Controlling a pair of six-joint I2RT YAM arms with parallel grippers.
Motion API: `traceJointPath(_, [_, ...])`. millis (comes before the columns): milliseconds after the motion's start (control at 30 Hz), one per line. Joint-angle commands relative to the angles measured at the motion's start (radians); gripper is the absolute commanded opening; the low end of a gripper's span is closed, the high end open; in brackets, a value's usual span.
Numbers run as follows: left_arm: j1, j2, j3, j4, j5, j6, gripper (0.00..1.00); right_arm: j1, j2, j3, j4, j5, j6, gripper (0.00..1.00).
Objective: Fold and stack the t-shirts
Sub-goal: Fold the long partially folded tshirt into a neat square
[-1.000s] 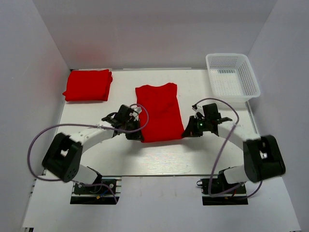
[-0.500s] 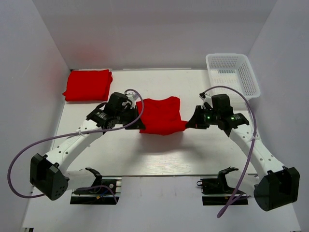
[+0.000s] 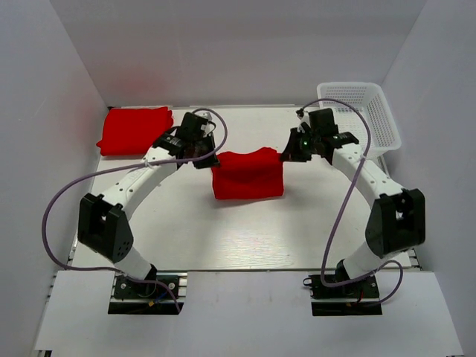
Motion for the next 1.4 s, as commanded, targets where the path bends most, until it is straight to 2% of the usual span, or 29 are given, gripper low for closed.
traceJointPath(0, [0.032,0.056,0.083,0.001,-0.065,0.037,0.0,-0.02,0.068,0.105,0.033,0.028,-0.032,0.0])
traceJointPath(367, [0.115,0.292,0.282,-0.006,-0.071,0.086,0.0,-0.045,0.326,0.33,0.028,-0.026,-0.042,0.0])
traceJointPath(600, [0.167,0.388,0.335,0.018,-0.017,0.097,0.0,-0.064,0.486,0.463,0.024,-0.059,-0.032,0.0])
traceJointPath(833, [0.194,0.477,0.385,0.029,0.018,0.12,0.0,-0.074,0.57,0.546,0.044,-0.075,0.002,0.0])
traceJointPath(900, [0.194,0.492,0.41,0.052,0.018,0.12,0.0,-0.071,0.627,0.578,0.076,-0.088,0.016,0.04])
traceJointPath(933, [0.205,0.516,0.425,0.052,0.018,0.12,0.19,-0.077,0.644,0.618,0.099,-0.09,0.022,0.2])
traceJointPath(967, [0.217,0.536,0.492,0.041,0.018,0.11,0.46,-0.077,0.706,0.679,0.102,-0.092,0.045,0.34])
traceJointPath(1000, [0.217,0.555,0.538,-0.012,0.018,0.11,0.82,-0.083,0.723,0.715,0.105,-0.136,0.06,0.74])
traceJointPath(1033, [0.229,0.593,0.627,-0.038,0.018,0.11,1.0,-0.087,0.757,0.774,0.12,-0.15,0.08,0.9])
traceJointPath(1100, [0.24,0.616,0.7,-0.099,0.003,0.11,1.0,-0.094,0.764,0.847,0.13,-0.19,0.097,0.9])
traceJointPath(1200, [0.25,0.592,0.723,-0.111,-0.006,0.11,1.0,-0.091,0.696,0.832,0.16,-0.204,0.099,0.9])
traceJointPath(1333, [0.25,0.468,0.541,-0.042,0.029,0.121,1.0,-0.092,0.543,0.609,0.179,-0.162,0.047,0.9])
traceJointPath(1367, [0.237,0.439,0.433,-0.019,0.038,0.132,1.0,-0.091,0.493,0.529,0.188,-0.156,0.036,0.9])
